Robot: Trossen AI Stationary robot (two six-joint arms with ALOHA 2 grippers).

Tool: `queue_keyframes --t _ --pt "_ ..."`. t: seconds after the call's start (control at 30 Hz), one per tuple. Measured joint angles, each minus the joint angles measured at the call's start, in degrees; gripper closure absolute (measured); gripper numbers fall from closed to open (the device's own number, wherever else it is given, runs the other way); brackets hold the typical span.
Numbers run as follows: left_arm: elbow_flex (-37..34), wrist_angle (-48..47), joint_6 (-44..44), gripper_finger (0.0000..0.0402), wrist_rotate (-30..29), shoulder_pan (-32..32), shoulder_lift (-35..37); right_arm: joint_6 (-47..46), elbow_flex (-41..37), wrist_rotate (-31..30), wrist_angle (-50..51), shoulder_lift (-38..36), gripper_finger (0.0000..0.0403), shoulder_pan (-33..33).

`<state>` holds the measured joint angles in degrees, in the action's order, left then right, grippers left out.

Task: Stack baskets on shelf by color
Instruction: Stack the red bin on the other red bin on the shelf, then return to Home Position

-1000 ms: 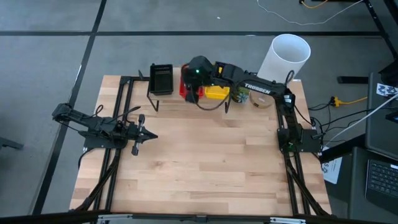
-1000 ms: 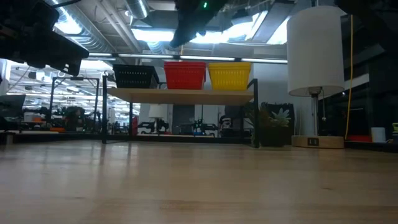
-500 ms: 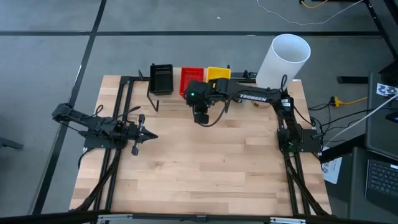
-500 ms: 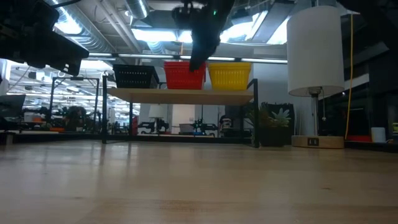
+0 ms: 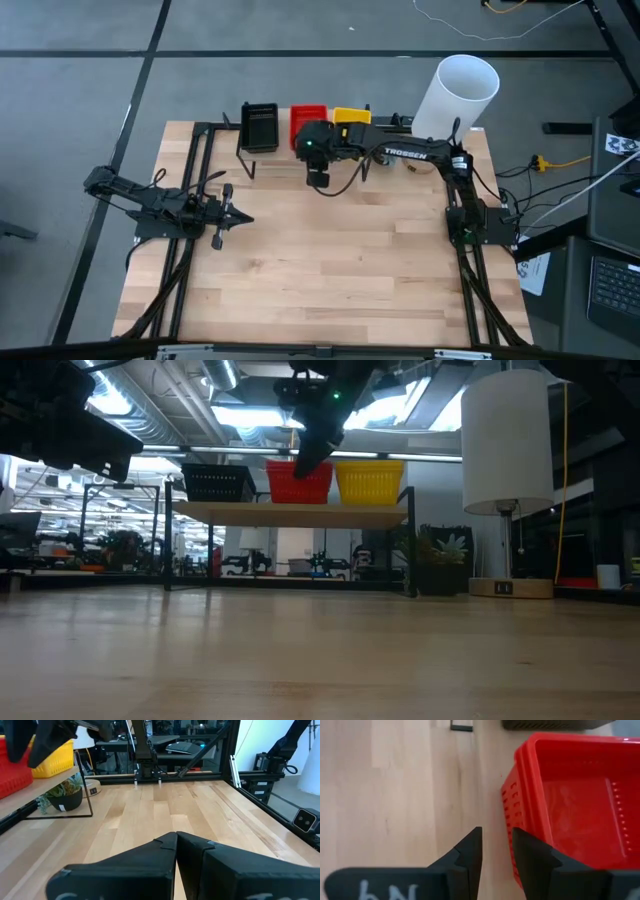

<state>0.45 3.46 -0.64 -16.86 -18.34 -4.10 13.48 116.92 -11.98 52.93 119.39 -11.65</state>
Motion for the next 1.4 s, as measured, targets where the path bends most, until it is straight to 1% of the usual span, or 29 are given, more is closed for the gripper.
queue_keyframes --t 0.23,0.37,0.43,0.5,0.63,0.73,0.8,0.87,0.93,1.03,1.1,1.17,1.27,1.33,1.4 --pt "0.0 0.0 0.0 0.0399 0.0 0.0 0.0 0.5 0.0 0.1 -6.2 0.0 0.0292 -0.8" --pt "0.0 0.0 0.0 0.0399 0.0 0.0 0.0 -0.8 0.0 4.3 -6.3 0.0 0.0292 -0.9" --pt "0.0 0.0 0.0 0.0399 0.0 0.0 0.0 -1.7 1.4 6.9 -3.1 0.0 0.0292 -0.2" --pt "0.0 0.0 0.0 0.0399 0.0 0.0 0.0 -2.8 4.5 7.7 1.7 -0.2 0.0292 1.3" --pt "0.0 0.0 0.0 0.0399 0.0 0.0 0.0 -5.7 12.0 8.6 17.5 -0.7 0.0292 4.5" --pt "0.0 0.0 0.0 0.0399 0.0 0.0 0.0 -7.2 12.7 8.4 23.7 -1.1 0.0292 6.6" --pt "0.0 0.0 0.0 0.0399 0.0 0.0 0.0 -7.6 11.1 8.9 24.3 -1.7 0.0292 8.6" --pt "0.0 0.0 0.0 0.0399 0.0 0.0 0.0 -7.5 7.5 9.1 23.9 -2.4 0.0292 10.9" --pt "0.0 0.0 0.0 0.0399 0.0 0.0 0.0 -8.6 1.8 9.3 20.1 -3.0 0.0292 13.2" --pt "0.0 0.0 0.0 0.0399 0.0 0.0 0.0 -9.3 -10.1 10.3 9.3 -5.1 0.0292 16.2" --pt "0.0 0.0 0.0 0.0399 0.0 0.0 0.0 -10.2 -19.5 10.2 0.4 -8.6 0.0292 18.2" --pt "0.0 0.0 0.0 0.0399 0.0 0.0 0.0 -12.2 -29.4 10.4 -9.2 -13.5 0.0292 19.8" --pt "0.0 0.0 0.0 0.0399 0.0 0.0 0.0 -17.3 -44.8 10.7 -20.1 -22.7 0.0292 21.2" --pt "0.0 0.0 0.0 0.0399 0.0 0.0 0.0 -19.1 -55.3 9.4 -27.2 -30.4 0.0292 21.7" --pt "0.0 0.0 0.0 0.0399 0.0 0.0 0.0 -19.8 -65.7 6.2 -34.9 -38.6 0.0292 22.7"
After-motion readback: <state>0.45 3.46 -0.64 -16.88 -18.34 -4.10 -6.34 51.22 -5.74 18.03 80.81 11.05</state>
